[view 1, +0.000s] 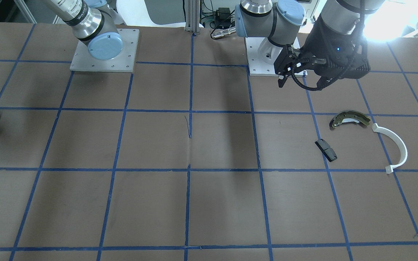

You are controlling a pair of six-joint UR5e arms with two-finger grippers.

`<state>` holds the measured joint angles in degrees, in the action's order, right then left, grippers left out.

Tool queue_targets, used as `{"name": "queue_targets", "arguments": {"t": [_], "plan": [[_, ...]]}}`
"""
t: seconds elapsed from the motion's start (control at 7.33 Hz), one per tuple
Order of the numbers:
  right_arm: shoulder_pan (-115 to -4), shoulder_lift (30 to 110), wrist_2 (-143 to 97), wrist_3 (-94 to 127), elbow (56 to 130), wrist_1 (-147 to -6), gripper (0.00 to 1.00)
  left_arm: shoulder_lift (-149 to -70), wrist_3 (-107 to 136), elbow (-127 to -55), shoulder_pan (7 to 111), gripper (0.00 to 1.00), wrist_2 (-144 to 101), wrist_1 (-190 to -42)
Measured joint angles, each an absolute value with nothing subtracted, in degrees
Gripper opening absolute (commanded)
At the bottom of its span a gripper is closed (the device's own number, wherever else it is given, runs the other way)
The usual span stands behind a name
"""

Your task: Place bearing gear from tray to pile

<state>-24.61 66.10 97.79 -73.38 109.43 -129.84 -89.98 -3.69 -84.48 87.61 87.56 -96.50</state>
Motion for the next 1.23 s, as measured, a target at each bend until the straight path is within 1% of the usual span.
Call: {"name": "queue_targets", "arguments": {"t": [0.27, 0.41, 0.82, 1.23], "plan": [[-24.7, 67.4, 98.7, -73.0, 109.1, -129.1, 0.0, -89.9, -3.7, -84.5, 87.6, 1.0, 87.6, -96.5], [-24.9, 70.0, 99.1, -72.4, 109.0, -127.6, 0.0, -89.9, -3.7, -84.6, 87.6, 1.0, 87.6, -96.5], [-30.3, 83.8, 100.1, -62.6, 108.9, -114.7, 0.0, -89.8, -3.7, -84.5, 87.6, 1.0, 87.6, -96.5], [-41.3, 95.6, 100.2, -41.3, 107.9, -97.2, 0.0, -89.7, -3.8, -84.6, 87.7, 1.0, 87.6, -96.6]]}}
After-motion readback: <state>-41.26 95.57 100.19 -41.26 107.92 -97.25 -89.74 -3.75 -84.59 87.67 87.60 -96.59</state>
